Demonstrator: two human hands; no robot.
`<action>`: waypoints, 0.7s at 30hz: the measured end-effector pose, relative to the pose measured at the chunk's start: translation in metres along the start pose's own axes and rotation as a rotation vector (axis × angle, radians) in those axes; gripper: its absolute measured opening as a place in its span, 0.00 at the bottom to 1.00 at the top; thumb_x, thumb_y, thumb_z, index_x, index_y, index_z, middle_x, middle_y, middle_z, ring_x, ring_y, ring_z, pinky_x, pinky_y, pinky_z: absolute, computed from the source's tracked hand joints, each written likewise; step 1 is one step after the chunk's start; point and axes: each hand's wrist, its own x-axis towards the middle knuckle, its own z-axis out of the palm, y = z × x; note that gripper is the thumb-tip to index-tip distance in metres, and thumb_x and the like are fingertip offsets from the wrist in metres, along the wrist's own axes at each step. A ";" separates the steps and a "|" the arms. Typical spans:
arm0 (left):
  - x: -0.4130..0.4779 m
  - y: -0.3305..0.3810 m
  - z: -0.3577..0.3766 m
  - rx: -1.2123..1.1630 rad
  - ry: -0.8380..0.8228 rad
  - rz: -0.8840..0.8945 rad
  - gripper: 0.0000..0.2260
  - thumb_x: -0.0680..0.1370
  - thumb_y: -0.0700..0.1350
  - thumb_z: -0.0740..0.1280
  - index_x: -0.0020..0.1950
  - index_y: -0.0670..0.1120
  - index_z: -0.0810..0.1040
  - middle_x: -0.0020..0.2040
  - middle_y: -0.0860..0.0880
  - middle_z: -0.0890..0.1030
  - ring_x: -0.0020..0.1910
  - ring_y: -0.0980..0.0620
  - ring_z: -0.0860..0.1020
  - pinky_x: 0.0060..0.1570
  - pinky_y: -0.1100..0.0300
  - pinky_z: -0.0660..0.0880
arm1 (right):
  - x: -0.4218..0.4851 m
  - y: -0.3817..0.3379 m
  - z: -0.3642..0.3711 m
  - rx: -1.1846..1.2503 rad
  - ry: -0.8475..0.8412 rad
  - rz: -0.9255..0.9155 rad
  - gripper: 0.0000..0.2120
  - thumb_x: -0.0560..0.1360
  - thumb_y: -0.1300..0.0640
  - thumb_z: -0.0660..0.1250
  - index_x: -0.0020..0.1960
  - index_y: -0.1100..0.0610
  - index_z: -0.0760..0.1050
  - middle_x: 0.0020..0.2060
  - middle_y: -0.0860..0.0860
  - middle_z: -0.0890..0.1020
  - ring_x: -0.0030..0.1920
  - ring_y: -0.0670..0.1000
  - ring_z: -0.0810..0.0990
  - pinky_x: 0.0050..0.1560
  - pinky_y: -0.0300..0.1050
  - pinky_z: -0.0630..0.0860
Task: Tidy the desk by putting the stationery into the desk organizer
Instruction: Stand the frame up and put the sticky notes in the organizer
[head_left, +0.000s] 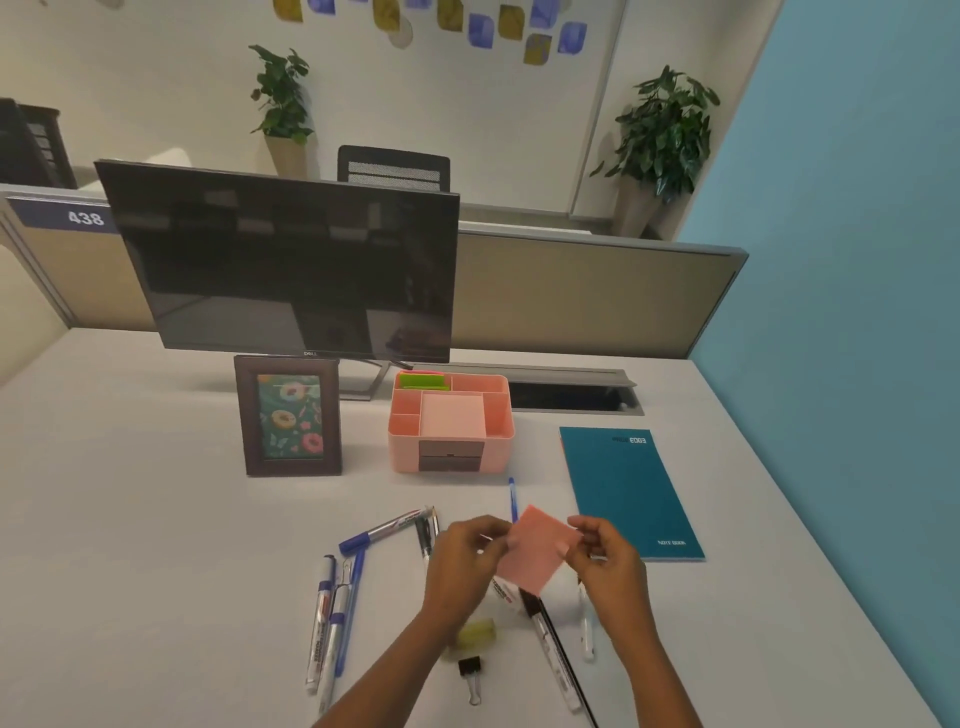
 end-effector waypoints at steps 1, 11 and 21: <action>0.004 0.001 -0.006 -0.058 0.032 -0.022 0.03 0.75 0.45 0.71 0.45 0.53 0.84 0.42 0.58 0.84 0.41 0.60 0.81 0.42 0.63 0.77 | 0.004 -0.001 0.004 0.044 -0.002 0.019 0.12 0.71 0.61 0.72 0.50 0.49 0.76 0.44 0.47 0.81 0.46 0.46 0.79 0.44 0.37 0.75; 0.058 -0.004 -0.075 0.050 0.224 -0.035 0.07 0.75 0.48 0.71 0.52 0.51 0.83 0.46 0.52 0.85 0.42 0.54 0.82 0.45 0.57 0.80 | 0.058 -0.049 0.083 0.044 -0.113 -0.021 0.04 0.73 0.60 0.70 0.47 0.55 0.80 0.41 0.51 0.84 0.44 0.53 0.83 0.48 0.47 0.81; 0.167 0.008 -0.141 0.263 0.426 0.032 0.09 0.77 0.50 0.68 0.53 0.51 0.84 0.48 0.50 0.85 0.42 0.51 0.82 0.45 0.54 0.81 | 0.155 -0.125 0.154 -0.097 0.013 -0.236 0.08 0.75 0.59 0.67 0.53 0.56 0.81 0.48 0.52 0.84 0.47 0.50 0.81 0.51 0.43 0.80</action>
